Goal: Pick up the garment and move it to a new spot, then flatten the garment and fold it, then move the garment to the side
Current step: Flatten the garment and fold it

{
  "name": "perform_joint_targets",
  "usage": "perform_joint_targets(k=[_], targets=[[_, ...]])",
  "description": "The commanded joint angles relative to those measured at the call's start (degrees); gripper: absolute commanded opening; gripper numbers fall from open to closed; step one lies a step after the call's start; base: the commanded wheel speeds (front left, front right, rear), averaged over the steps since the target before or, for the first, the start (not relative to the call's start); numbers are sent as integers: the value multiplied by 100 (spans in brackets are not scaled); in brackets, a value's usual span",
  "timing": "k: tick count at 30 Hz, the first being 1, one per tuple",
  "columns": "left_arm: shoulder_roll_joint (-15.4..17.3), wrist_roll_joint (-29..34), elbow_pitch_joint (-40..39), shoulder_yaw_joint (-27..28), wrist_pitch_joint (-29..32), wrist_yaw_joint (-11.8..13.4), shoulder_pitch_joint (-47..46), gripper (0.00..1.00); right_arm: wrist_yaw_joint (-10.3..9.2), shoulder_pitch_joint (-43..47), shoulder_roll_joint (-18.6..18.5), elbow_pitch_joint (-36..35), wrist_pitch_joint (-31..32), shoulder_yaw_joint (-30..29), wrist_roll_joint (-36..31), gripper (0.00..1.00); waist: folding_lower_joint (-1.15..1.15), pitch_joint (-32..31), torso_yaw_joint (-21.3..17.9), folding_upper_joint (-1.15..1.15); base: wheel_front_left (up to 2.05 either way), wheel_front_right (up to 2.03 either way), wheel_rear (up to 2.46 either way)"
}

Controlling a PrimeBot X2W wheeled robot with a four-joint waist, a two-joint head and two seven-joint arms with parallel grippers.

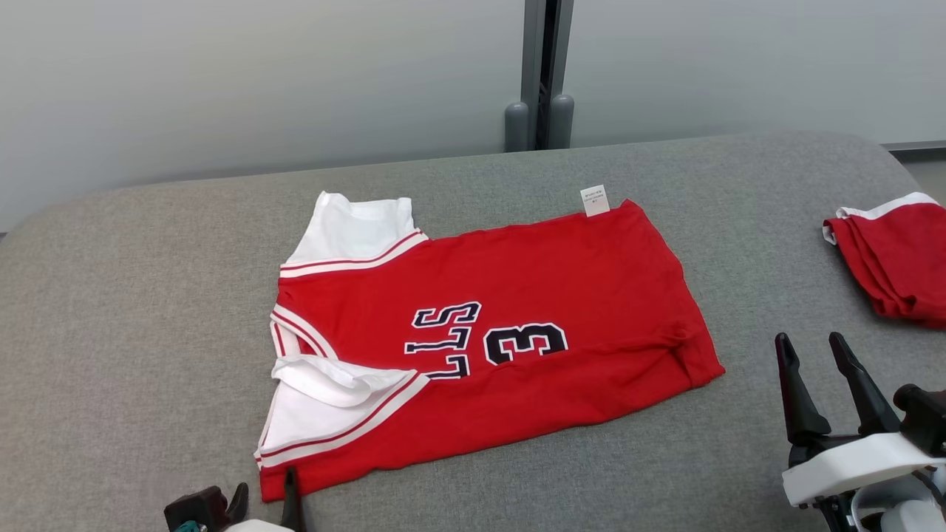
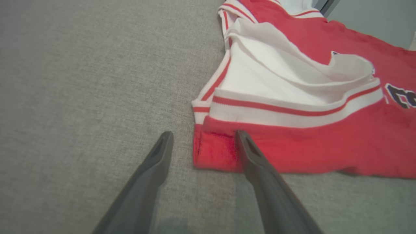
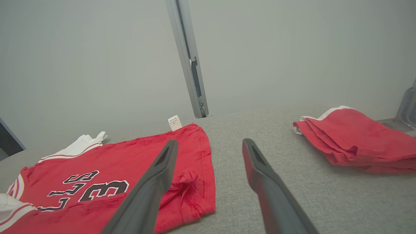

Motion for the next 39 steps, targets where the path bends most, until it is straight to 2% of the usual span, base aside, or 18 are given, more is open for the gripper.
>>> perform_joint_targets(k=[1, 4, 5, 6, 7, 14, 24, 30, 39], targets=[[19, -53, 95, 39, 24, 4, -123, 100, -3, 18, -10, -14, -1, -23, -12, 100, 0, 26, -21, 0, 0, 0, 0], [-17, -130, 371, -5, 137, -87, -217, 100, -3, 17, -17, 65, -1, -44, 3, 100, 0, 68, -42, 0, 0, 0, 0], [-27, -133, 442, -34, 156, -142, -258, 48, -2, 16, -23, 116, -1, -44, 5, 100, 0, 81, -43, 0, 0, 0, 0], [-36, -151, 490, -51, 152, -205, -288, 6, -3, 8, -29, 160, -1, -42, 12, 100, 0, 92, -40, 0, 0, 0, 0], [-45, -167, 530, -59, 131, -242, -319, 0, -2, -2, -29, 222, -1, -46, 36, 100, 0, 102, -31, 0, 0, 0, 0], [11, -8, 412, -25, -103, -292, -527, 0, -3, -248, 39, 920, 33, 122, 169, 100, 0, 167, 151, 0, 0, 0, 0], [-9, 365, -36, -129, -158, -340, -513, 0, -3, -914, 441, 2224, 197, 343, 524, 100, 0, 254, 441, 0, 0, 0, 0], [-56, 459, -118, -216, -159, -383, -501, 0, -2, -1334, 565, 3240, 129, 119, 375, 100, 0, 290, 540, 0, 0, 0, 0], [-79, 524, -152, -253, -160, -378, -497, 0, -3, -1658, 714, 3853, 72, 71, 859, 100, 0, 328, 570, 0, 0, 0, 0]])
